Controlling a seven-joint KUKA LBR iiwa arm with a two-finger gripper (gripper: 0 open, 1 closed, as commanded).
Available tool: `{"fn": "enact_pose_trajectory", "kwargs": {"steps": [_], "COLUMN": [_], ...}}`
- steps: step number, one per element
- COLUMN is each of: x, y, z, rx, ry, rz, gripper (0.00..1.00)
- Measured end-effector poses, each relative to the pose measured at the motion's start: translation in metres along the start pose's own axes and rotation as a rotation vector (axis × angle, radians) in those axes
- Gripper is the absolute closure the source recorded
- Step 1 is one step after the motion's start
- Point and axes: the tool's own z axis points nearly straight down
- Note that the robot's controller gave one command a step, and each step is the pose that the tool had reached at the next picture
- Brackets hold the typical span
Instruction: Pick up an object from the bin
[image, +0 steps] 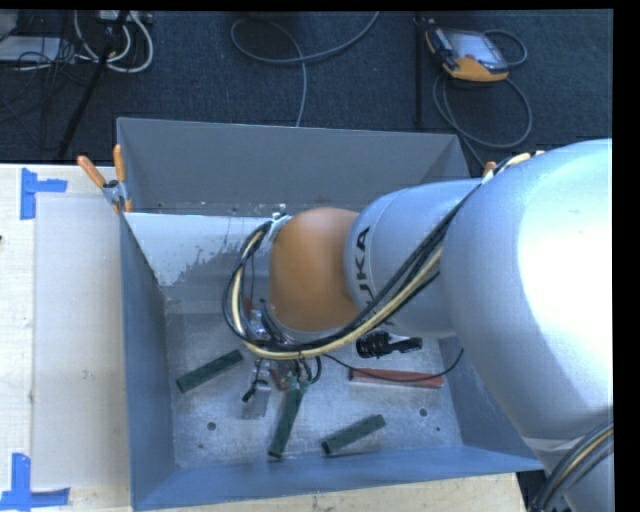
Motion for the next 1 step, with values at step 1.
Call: {"fn": "enact_pose_trajectory", "kwargs": {"steps": [1], "x": [-0.011], "y": [0.0588], "z": [0.0013], "rx": [-0.002], "ry": [-0.003], "rz": [-0.088], "gripper": [0.0]}}
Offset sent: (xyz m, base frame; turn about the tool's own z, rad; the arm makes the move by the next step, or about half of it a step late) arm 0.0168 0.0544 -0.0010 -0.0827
